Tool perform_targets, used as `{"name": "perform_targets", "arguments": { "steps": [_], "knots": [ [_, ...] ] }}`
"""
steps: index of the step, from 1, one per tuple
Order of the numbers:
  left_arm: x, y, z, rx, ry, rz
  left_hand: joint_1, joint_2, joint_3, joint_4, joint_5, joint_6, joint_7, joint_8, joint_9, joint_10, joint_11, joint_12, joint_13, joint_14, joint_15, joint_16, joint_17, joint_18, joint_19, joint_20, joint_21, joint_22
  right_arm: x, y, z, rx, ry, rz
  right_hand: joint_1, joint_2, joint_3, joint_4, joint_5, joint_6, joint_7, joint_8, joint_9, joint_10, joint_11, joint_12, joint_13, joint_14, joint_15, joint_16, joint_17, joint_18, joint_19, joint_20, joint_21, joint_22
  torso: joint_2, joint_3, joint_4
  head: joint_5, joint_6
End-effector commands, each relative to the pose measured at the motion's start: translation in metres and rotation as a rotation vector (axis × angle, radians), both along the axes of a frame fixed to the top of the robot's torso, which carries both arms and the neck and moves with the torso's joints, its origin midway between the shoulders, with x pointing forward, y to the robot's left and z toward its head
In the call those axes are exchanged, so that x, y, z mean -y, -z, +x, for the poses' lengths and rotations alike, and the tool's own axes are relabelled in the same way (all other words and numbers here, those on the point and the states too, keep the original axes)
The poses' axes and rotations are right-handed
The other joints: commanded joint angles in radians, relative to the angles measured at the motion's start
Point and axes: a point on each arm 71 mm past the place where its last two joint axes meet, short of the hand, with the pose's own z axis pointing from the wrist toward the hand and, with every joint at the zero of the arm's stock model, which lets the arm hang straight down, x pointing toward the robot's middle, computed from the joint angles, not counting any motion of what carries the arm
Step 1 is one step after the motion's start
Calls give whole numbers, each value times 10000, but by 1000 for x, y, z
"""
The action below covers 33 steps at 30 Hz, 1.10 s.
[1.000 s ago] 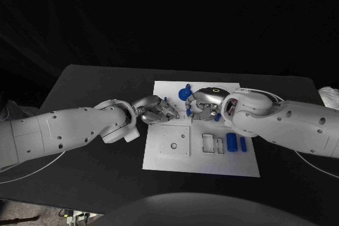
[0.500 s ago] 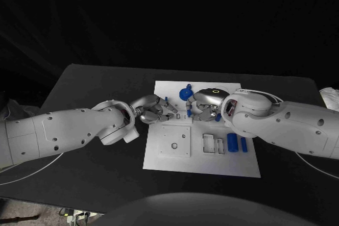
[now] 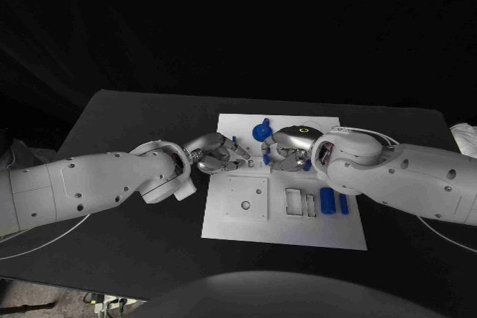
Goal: Assemble the parts on the task board
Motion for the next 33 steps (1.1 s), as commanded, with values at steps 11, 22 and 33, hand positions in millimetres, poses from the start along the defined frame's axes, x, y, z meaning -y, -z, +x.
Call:
{"name": "perform_targets", "arguments": {
  "steps": [11,22,33],
  "knots": [
    [1,2,0,-225,55,67,-83,-13,57,24,-42,98,17,75,12,2179,-699,2482,6017,1039,-45,25,2629,40,-108,3,-58,249,-1,3,-2,-94,-186,-400,-187,-106,-269,-73,-1401,-835,99,-285,-206,1059,147,39,2635,1026,141,34,2634,40,515,113,-116,2388,-2,-5,0,-9,2],
    [0,0,0,-46,-30,-47,-205,-49,32,45,-407,105,32,74,-10,2179,-675,2482,6017,1039,-17,25,2629,31,-74,32,-63,296,1,-5,-1,643,-281,430,-359,-62,-819,100,-3048,-1733,119,-681,-900,1059,179,39,2635,1026,174,34,2634,48,494,153,-148,2378,2,-6,4,37,2],
    [1,-19,-1,1077,-184,-403,-319,-297,-332,2,-2664,427,97,289,26,2179,-617,2482,6017,1039,31,25,2629,-36,309,98,0,596,14,-49,-6,2497,-868,2404,-940,-230,-1684,1027,-4073,-1839,99,-414,-1169,1059,164,39,2635,1026,166,34,2634,68,437,146,-213,2353,-55,22,-31,97,2]
  ]
}}
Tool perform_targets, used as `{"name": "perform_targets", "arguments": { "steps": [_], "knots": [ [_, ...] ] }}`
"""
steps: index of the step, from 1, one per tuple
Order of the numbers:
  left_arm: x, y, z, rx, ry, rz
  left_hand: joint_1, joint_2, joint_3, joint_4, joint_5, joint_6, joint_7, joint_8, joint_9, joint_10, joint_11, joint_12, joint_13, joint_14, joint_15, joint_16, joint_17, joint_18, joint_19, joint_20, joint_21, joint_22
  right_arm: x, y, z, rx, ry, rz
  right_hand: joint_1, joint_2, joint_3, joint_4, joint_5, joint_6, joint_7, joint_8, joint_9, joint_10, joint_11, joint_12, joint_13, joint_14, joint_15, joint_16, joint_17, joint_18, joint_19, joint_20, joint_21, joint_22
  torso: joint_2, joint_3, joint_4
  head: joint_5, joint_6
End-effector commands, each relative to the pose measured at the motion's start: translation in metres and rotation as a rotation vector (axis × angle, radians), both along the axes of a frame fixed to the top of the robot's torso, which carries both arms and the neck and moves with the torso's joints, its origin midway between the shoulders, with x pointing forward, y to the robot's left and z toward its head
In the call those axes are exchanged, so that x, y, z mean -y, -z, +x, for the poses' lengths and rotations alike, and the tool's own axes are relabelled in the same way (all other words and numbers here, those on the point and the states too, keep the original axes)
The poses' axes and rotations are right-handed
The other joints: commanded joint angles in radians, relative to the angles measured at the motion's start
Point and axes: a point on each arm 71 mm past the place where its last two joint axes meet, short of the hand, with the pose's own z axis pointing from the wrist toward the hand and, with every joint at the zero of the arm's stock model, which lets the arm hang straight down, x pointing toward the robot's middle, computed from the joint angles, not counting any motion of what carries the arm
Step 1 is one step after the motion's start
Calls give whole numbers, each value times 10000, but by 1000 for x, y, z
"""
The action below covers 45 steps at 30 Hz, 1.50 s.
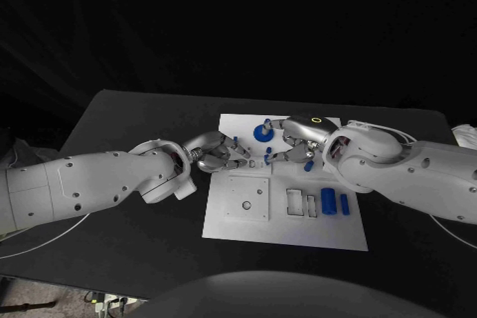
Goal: Assemble the parts on the task board
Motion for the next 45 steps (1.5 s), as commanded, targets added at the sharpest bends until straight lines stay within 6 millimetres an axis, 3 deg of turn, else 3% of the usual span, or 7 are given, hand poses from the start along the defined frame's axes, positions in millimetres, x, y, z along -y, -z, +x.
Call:
{"name": "perform_targets", "arguments": {
  "steps": [1,4,8,15,22,33,45],
  "knots": [
    [3,-17,2,1086,-116,-327,-39,-288,-296,17,-861,355,6,240,71,2035,-539,2482,6017,1055,23,25,2633,-57,283,14,67,677,2,-27,-5,1248,-725,1358,-318,3,-180,441,-51,-23,23,120,-40,1022,59,39,2627,1062,62,35,2627,83,391,77,-125,2335,-36,34,-29,44,2],
    [3,-31,4,1479,-245,-311,-558,-396,-746,51,-1789,756,-11,549,152,2035,-481,2482,6017,1055,57,25,2633,-91,469,41,107,800,13,-47,-8,1773,-954,1974,-438,44,-268,738,-56,82,20,226,-60,1022,58,39,2627,1062,66,35,2627,77,405,78,-108,2344,-66,80,-46,63,2],
    [1,-49,11,1626,-633,105,-1428,-315,-1284,79,-2103,1179,-132,1005,287,2035,-522,2482,6017,1055,44,25,2633,-85,492,53,85,806,33,-74,-11,2413,-982,2712,-698,326,-339,1270,-35,343,-24,477,-52,1022,27,39,2627,1062,44,35,2627,21,568,67,70,2419,-144,152,-105,63,2],
    [1,-70,23,315,-1487,2476,-3626,99,-2626,100,-2296,1879,-648,2771,1270,2035,-940,2482,6017,1055,-335,25,2633,-83,492,-227,31,827,63,-92,-7,2259,-170,3129,-1588,1288,-390,2057,601,571,-27,1054,31,1022,17,39,2627,1062,33,35,2627,-15,672,48,190,2467,-347,243,-460,267,2],
    [9,-83,29,-1884,-1594,5526,-4570,742,-3717,105,-1883,1740,-972,4445,2962,2035,-1272,2482,6017,1055,-652,25,2633,-168,953,-613,147,1177,80,-87,2,1180,738,3305,-1825,1504,-418,2051,860,619,12,1316,76,1022,53,39,2627,1062,61,35,2627,-16,671,68,193,2467,-535,389,-832,375,2],
    [21,-98,47,-4289,-1138,8010,-4670,1154,-4143,82,-445,1743,-1046,3970,3422,2035,-1409,2482,6017,1055,-832,25,2633,-241,1365,-809,220,1415,81,-83,5,596,1036,3533,-1907,1579,-438,2038,1084,675,29,1506,94,1022,74,39,2627,1062,81,35,2627,-19,680,88,206,2471,-738,541,-1298,616,2],
    [30,-94,61,-5112,-752,8402,-4708,1450,-4535,75,-869,1734,-819,2371,3092,2035,-1259,2482,6017,1055,-737,25,2633,-277,1597,-753,205,1508,85,-73,8,187,1205,3394,-1831,1595,-415,2019,1380,741,56,1671,78,1022,110,39,2627,1062,110,35,2627,-10,654,113,182,2459,-764,568,-1298,630,2]
  ]
}}
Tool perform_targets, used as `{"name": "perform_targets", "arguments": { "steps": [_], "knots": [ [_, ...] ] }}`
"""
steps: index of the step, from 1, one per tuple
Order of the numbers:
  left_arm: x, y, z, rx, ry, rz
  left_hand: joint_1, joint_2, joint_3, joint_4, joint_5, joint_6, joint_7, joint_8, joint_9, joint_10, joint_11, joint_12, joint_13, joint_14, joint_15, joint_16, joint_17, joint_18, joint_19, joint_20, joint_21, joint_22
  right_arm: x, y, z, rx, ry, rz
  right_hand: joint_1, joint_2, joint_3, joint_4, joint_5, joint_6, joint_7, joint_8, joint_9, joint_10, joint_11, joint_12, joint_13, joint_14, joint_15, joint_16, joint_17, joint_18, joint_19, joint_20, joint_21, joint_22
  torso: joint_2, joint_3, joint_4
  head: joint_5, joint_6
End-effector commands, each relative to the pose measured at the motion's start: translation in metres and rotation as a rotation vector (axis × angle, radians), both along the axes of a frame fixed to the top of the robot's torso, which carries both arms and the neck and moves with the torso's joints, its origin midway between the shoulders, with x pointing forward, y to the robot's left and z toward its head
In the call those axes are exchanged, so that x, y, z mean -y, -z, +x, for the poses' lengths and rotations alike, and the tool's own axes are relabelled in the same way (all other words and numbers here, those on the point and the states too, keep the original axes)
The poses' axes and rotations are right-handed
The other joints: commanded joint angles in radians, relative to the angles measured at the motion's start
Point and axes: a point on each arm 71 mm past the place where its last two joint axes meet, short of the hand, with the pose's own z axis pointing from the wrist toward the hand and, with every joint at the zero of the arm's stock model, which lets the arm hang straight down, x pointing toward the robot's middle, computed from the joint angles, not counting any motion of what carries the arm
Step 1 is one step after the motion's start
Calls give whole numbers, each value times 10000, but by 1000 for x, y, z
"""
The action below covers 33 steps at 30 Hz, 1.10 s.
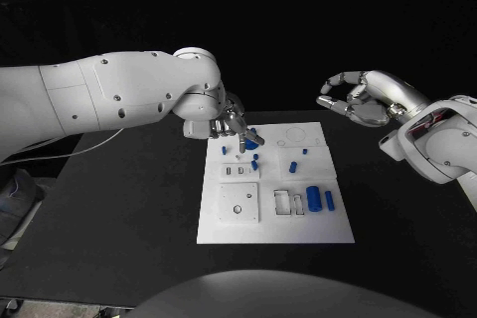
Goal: Assemble the parts on the task board
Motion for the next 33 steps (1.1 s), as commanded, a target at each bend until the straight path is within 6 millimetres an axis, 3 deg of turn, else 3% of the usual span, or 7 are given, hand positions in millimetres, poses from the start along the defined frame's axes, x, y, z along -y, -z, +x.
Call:
{"name": "perform_targets", "arguments": {
  "steps": [1,6,9,17,21,33],
  "knots": [
    [-6,8,-3,-1075,-614,1488,76,100,-65,-5,207,61,98,-259,-62,1040,78,24,2628,1070,32,25,2627,-126,115,10,20,1516,-1,5,0,-396,-71,-50,29,28,-41,-13,67,54,-10,51,-5,1059,75,38,2632,1025,76,35,2632,-9,650,42,34,2453,-23,10,11,14,2],
    [2,17,0,-1120,-752,1427,174,129,-74,-14,318,92,117,-456,-105,1040,96,24,2628,1070,46,25,2627,-131,139,25,20,1532,-2,8,1,-566,-89,-133,49,23,-36,-14,125,50,-6,69,-14,1059,80,38,2632,1025,81,35,2632,-3,631,47,16,2445,-55,9,17,21,2],
    [5,24,3,-1127,-881,1442,204,179,-59,-11,339,108,123,-521,-118,1040,102,24,2628,1070,51,25,2627,-138,166,30,32,1557,-3,10,2,-669,-103,-185,61,21,-33,-15,157,48,-3,80,-20,1059,84,38,2632,1025,85,35,2632,3,614,50,-2,2437,-76,48,-3,39,2],
    [5,40,7,-1011,-1143,1619,486,301,74,-39,341,155,160,-895,-195,1040,131,24,2628,1070,75,25,2627,-153,232,53,53,1614,-3,15,1,-753,-277,-263,-91,80,-85,28,246,157,11,192,-62,1059,115,38,2632,1025,115,35,2632,8,599,75,-15,2431,-121,74,-7,-8,2],
    [6,46,6,-1091,-1141,1671,469,331,81,-12,333,144,173,-967,-213,1040,142,24,2628,1070,82,25,2627,-146,211,59,36,1593,-5,16,-1,-410,-525,-360,-361,78,-355,19,1122,341,-12,315,-183,1059,105,38,2632,1025,114,35,2632,-13,659,91,50,2458,-135,111,-9,48,2],
    [9,63,9,-1044,-1363,1790,512,409,152,-18,625,338,153,-1112,-202,1040,135,24,2628,1070,87,25,2627,-135,185,69,4,1568,-8,19,-2,-244,-710,-466,-227,158,-481,0,1704,434,-21,383,-330,1059,117,38,2632,1025,120,35,2632,-17,671,93,65,2463,-169,133,5,37,2]
  ]
}}
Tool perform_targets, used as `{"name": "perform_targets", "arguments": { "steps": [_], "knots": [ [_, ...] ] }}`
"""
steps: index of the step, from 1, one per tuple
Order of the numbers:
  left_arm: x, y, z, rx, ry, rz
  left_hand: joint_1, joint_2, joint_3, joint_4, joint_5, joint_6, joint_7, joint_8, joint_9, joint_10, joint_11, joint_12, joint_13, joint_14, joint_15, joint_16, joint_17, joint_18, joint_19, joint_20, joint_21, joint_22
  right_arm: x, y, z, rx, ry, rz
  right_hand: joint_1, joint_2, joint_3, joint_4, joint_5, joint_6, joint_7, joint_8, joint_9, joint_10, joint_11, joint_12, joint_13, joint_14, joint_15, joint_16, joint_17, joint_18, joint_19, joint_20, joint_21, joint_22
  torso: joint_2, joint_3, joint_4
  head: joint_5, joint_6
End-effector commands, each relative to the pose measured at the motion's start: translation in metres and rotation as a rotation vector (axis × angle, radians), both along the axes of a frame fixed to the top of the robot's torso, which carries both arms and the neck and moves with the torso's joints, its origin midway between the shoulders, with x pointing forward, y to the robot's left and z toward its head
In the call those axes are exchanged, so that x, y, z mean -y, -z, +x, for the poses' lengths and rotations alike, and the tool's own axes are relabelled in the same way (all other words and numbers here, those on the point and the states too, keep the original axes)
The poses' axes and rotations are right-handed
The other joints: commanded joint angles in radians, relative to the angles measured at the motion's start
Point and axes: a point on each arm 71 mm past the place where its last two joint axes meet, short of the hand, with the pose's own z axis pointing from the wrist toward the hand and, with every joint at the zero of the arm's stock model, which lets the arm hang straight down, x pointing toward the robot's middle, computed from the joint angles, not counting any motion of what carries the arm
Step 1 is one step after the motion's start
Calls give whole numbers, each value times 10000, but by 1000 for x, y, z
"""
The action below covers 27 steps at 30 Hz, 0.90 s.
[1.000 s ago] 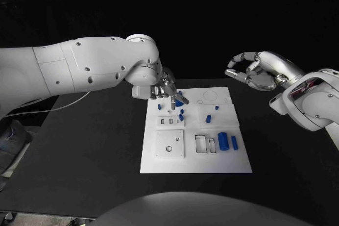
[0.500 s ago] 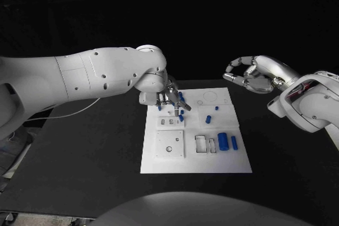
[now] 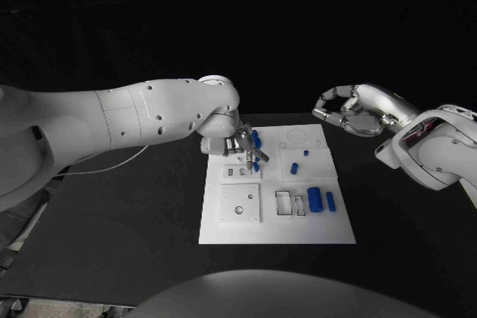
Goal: Assemble the parts on the task board
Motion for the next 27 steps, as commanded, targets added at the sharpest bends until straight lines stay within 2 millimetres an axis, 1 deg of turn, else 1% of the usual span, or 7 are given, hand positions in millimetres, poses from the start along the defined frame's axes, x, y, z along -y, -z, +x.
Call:
{"name": "perform_targets", "arguments": {
  "steps": [1,7,12,16,18,22,27],
  "knots": [
    [-12,4,2,-39,-935,1582,71,80,89,-12,130,96,8,-74,-1,1040,59,24,2630,1034,48,25,2630,-138,45,-2,4,1571,-2,0,-2,217,-308,-135,49,97,-55,-7,41,90,-26,40,-14,1060,46,39,2634,1062,83,35,2635,-18,675,95,29,2468,-15,12,6,-16,1],
    [-12,11,3,48,-993,1755,161,45,124,-41,228,150,-2,-141,6,1040,52,24,2630,1034,42,25,2630,-148,78,-4,19,1605,-2,0,-2,199,-319,-141,45,109,-62,0,53,108,-27,50,-20,1060,49,39,2634,1062,85,35,2635,-18,675,96,29,2468,-25,31,29,-14,1],
    [-12,15,4,61,-1027,1840,282,2,185,-35,397,465,-93,-88,145,1040,-12,24,2630,1034,-3,25,2630,-149,94,-34,19,1622,-1,0,-2,236,-312,-109,43,117,-77,1,66,146,-31,71,-27,1060,55,39,2634,1062,88,35,2635,-26,697,98,51,2478,-41,46,34,23,1],
    [-12,18,5,79,-1058,1892,294,-9,190,-31,410,506,-107,-80,175,1040,-24,24,2630,1034,-12,25,2630,-148,92,-43,16,1620,-1,0,-2,243,-291,-100,44,117,-82,0,69,157,-31,77,-29,1060,56,39,2634,1062,89,35,2635,-28,703,98,57,2481,-49,50,45,36,1],
    [-12,19,6,93,-1097,1900,294,-11,190,-31,409,509,-108,-79,177,1040,-25,24,2630,1034,-13,25,2630,-143,77,-44,6,1605,-1,0,-2,239,-280,-100,46,117,-88,-3,75,174,-33,86,-32,1060,58,39,2634,1062,91,35,2635,-27,703,99,57,2481,-56,50,37,42,1],
    [-13,21,7,136,-1211,1882,294,-12,190,-30,408,509,-108,-81,180,1040,-26,24,2630,1034,-14,25,2630,-133,44,-45,-17,1572,0,1,-2,196,-244,-118,47,118,-89,-3,76,179,-33,89,-33,1060,59,39,2634,1062,91,35,2635,-27,703,99,57,2481,-62,54,40,11,1],
    [-13,22,9,184,-1366,1761,286,-5,196,-10,409,481,-101,-112,197,1040,-27,24,2630,1034,-18,25,2630,-121,4,-52,-46,1534,1,2,-1,100,-160,-170,49,120,-95,-3,77,195,-35,97,-35,1060,63,39,2634,1062,92,35,2635,-27,701,100,56,2480,-71,71,43,-34,1]
  ]
}}
